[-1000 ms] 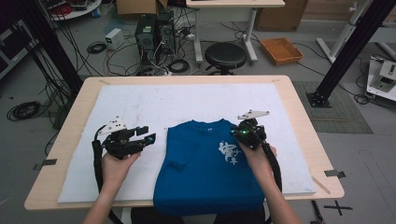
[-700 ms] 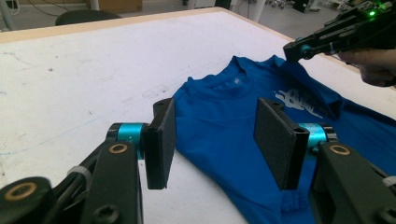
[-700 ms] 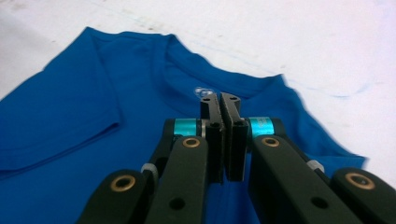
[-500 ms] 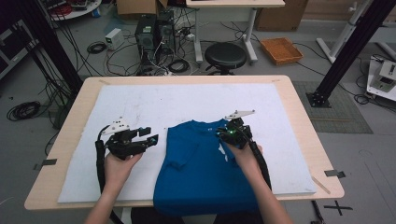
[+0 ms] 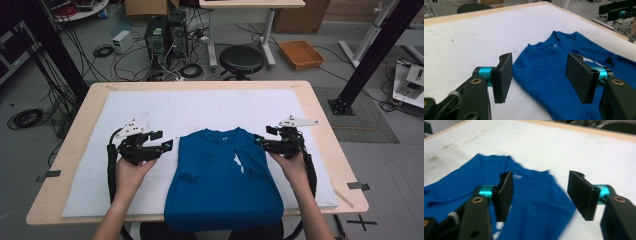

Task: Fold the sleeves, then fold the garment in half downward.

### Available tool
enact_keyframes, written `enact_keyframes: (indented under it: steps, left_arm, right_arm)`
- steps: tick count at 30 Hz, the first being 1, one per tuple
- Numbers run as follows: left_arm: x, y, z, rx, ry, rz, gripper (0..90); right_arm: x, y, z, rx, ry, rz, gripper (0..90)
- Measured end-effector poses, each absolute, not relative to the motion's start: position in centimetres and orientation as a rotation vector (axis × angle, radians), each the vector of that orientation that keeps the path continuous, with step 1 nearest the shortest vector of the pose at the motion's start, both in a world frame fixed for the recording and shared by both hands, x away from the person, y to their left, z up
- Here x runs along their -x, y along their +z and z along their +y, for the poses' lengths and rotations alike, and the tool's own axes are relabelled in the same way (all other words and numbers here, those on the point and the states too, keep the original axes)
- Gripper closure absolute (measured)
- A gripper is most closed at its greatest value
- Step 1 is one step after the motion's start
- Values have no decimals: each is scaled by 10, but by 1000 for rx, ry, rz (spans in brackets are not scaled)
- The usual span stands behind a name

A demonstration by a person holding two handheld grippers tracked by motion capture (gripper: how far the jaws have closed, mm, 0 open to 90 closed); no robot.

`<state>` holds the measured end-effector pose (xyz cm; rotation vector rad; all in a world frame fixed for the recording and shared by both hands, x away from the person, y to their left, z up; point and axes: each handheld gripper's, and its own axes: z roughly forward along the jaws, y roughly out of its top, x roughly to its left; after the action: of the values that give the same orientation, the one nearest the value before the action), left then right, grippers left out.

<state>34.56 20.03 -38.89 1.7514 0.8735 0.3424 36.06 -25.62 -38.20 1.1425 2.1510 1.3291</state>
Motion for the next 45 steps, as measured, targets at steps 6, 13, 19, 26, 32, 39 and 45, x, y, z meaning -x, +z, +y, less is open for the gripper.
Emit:
enact_keyframes:
  steps: [6,13,19,26,32,39,45]
  left_arm:
    - [-354,-381,190,-1713,344,850,389]
    - [-347,-394,193,-1749,353,859,379]
    - [-344,-389,197,-1739,388,852,370]
    - [-341,-389,198,-1760,397,846,370]
    - [-340,-388,199,-1756,398,846,370]
    - [-338,-387,197,-1752,387,838,370]
    - [-338,-387,199,-1760,373,857,373]
  right_arm:
    - [-360,-379,-272,-1121,1324,2098,328]
    - [-360,-381,-284,-1143,1337,2084,321]
    - [-359,-379,-288,-1164,1340,2055,302]
    - [-359,-378,-290,-1189,1347,2044,286]
    - [-358,-376,-290,-1181,1349,2038,283]
    - [-358,-378,-290,-1187,1345,2046,283]
    - [-361,-379,-288,-1195,1340,2051,285]
